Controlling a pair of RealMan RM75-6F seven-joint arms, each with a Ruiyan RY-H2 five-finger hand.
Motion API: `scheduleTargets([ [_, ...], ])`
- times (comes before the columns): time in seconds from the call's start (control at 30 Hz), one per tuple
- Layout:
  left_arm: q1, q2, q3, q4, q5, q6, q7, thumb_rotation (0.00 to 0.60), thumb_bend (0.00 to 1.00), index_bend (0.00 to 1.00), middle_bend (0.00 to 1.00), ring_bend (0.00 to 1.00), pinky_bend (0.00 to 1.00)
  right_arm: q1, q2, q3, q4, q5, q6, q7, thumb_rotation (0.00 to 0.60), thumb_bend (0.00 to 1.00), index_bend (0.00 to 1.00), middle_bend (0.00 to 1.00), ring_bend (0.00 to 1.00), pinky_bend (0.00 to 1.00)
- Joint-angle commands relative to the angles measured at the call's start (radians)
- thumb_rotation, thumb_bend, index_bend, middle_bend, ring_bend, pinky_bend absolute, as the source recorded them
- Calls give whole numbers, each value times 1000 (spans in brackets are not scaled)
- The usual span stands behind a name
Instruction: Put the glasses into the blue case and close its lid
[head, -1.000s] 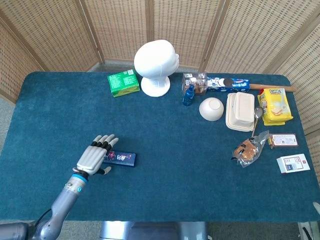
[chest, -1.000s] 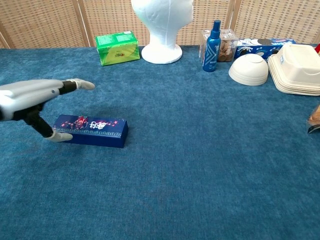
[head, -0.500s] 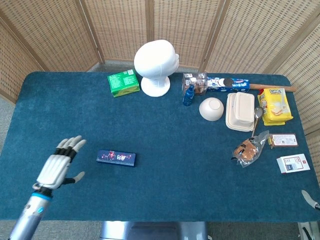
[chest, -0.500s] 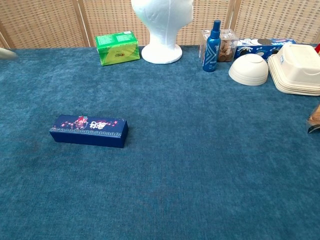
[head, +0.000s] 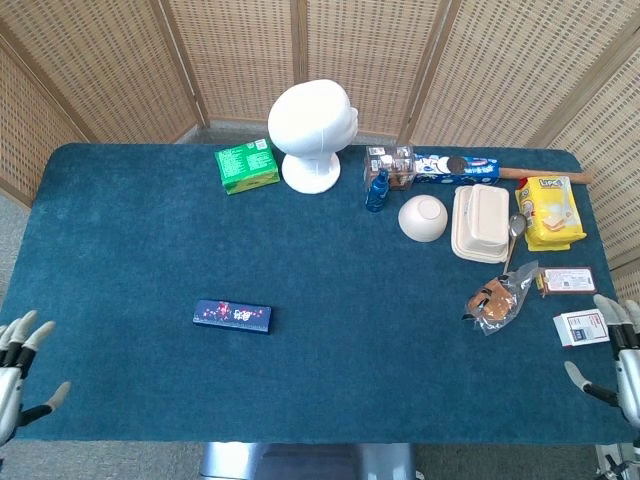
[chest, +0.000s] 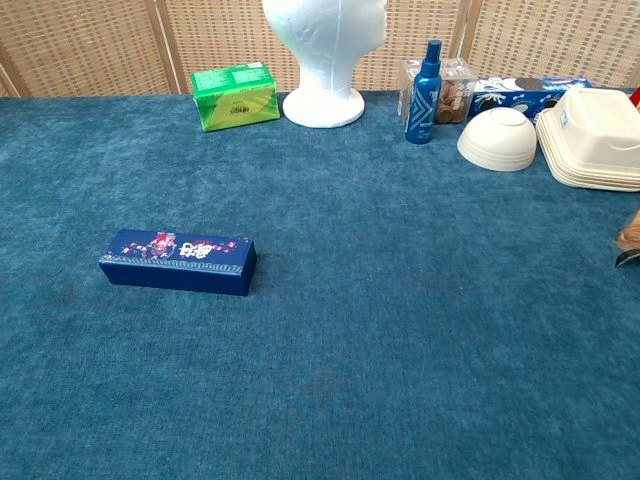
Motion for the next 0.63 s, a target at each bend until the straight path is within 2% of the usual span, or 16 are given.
scheduleTargets([
  [0.03, 37, -6, -1, 43, -16, 23, -40, 600, 219, 126, 4, 0, 0, 13, -13, 0, -16, 10, -19, -36, 523, 245, 0, 118, 0, 152],
  [0.2, 60, -18, -23, 78, -28, 32, -42, 600, 219, 138, 5, 0, 0, 28, -23, -1, -26, 14, -38, -67, 524, 244, 0, 118, 0, 151],
  [0.63, 67, 19, -66, 15, -5, 34, -15, 600, 219, 122, 2, 0, 0, 39, -49, -9, 13, 16, -49, -22, 525, 244, 0, 119, 0, 150],
])
